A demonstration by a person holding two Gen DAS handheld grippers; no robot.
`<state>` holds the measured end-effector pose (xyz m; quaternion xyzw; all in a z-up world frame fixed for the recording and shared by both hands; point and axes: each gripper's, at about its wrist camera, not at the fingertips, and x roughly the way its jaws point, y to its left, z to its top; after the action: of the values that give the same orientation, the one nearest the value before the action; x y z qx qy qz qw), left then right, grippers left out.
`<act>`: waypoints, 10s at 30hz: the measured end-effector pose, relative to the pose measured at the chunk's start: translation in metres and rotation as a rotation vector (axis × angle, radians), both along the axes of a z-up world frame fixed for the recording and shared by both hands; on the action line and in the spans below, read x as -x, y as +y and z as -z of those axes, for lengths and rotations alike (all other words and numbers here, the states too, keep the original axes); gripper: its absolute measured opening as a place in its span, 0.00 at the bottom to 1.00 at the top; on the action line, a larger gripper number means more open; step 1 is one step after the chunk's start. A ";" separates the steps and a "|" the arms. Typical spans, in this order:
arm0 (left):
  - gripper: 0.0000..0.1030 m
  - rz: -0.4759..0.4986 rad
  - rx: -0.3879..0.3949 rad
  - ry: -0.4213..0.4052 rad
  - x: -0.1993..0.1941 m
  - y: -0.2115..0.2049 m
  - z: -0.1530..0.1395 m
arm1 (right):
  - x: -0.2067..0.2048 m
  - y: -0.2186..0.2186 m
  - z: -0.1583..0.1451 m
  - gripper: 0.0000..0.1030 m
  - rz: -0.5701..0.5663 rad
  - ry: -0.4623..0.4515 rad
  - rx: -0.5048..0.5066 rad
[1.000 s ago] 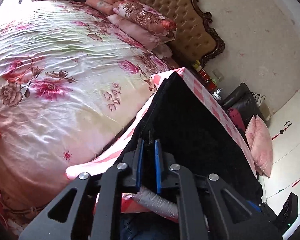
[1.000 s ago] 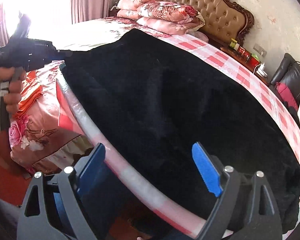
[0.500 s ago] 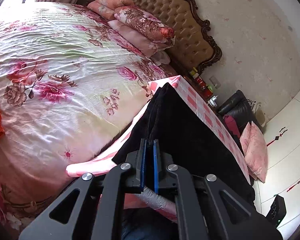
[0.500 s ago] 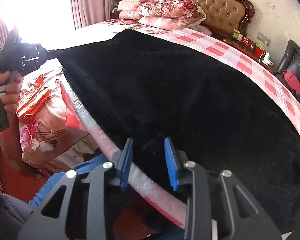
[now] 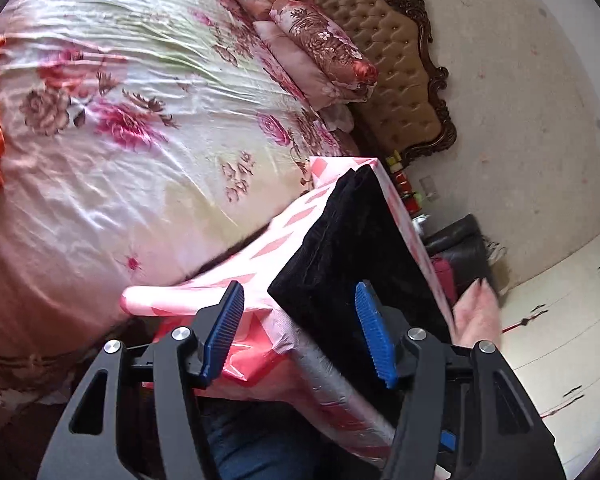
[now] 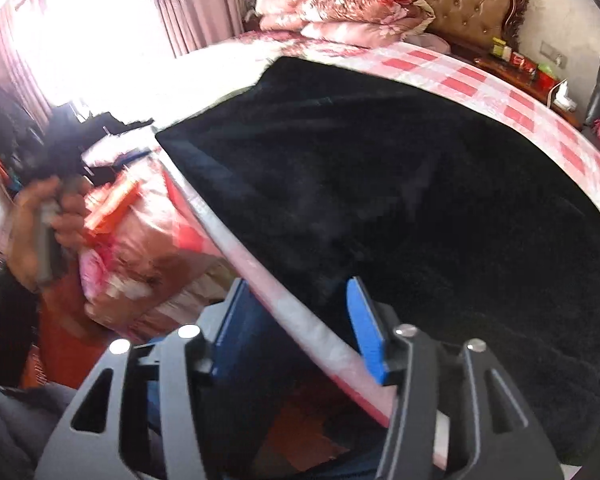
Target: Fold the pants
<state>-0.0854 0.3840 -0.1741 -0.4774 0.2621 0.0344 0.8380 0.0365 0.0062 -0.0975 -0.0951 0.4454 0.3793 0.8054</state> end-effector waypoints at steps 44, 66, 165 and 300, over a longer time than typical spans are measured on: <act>0.11 0.239 -0.803 -0.085 -0.055 -0.155 -0.090 | -0.218 0.269 -0.037 0.85 0.016 0.296 0.175; 0.10 0.448 -1.225 -0.240 -0.055 -0.326 -0.106 | -0.257 0.055 -0.040 0.18 0.161 0.414 -0.152; 0.25 0.864 -1.396 -0.238 -0.058 -0.480 -0.016 | -0.237 -0.171 0.026 0.35 0.492 0.233 -0.229; 0.13 0.384 0.225 0.020 -0.088 -0.223 0.026 | -0.124 -0.059 0.030 0.90 0.445 -0.015 0.177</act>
<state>0.0030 0.1609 -0.2003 -0.5088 0.3587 -0.1503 0.7680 0.1603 -0.0527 -0.1271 -0.0676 0.4810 0.1514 0.8609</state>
